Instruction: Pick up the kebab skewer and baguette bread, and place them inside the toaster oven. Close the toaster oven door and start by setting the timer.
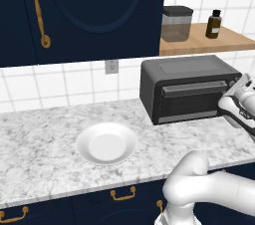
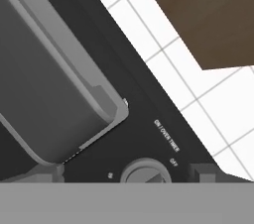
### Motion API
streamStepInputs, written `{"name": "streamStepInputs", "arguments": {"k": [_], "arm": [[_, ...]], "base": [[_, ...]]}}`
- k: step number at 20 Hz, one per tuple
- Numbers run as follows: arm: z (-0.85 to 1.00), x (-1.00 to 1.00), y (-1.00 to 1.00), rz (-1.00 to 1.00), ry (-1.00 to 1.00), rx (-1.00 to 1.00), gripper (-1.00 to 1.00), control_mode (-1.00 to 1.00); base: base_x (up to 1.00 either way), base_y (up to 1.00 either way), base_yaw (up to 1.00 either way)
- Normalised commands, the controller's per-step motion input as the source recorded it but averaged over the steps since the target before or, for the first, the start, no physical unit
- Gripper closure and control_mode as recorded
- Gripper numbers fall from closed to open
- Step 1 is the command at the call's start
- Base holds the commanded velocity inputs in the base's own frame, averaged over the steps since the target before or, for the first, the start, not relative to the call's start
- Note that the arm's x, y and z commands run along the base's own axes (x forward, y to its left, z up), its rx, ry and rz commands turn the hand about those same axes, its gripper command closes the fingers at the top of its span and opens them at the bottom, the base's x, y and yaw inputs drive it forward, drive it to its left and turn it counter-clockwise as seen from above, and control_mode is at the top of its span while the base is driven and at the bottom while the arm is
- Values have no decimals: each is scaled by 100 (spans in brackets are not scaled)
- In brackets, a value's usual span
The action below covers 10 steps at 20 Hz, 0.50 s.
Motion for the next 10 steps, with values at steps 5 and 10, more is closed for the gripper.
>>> {"name": "streamStepInputs", "arguments": {"k": [5,10], "arm": [[-5,0,-7,0,0,0,-100,-100],[0,0,-17,0,0,0,-100,-100]], "base": [[0,0,0],[0,0,0]]}}
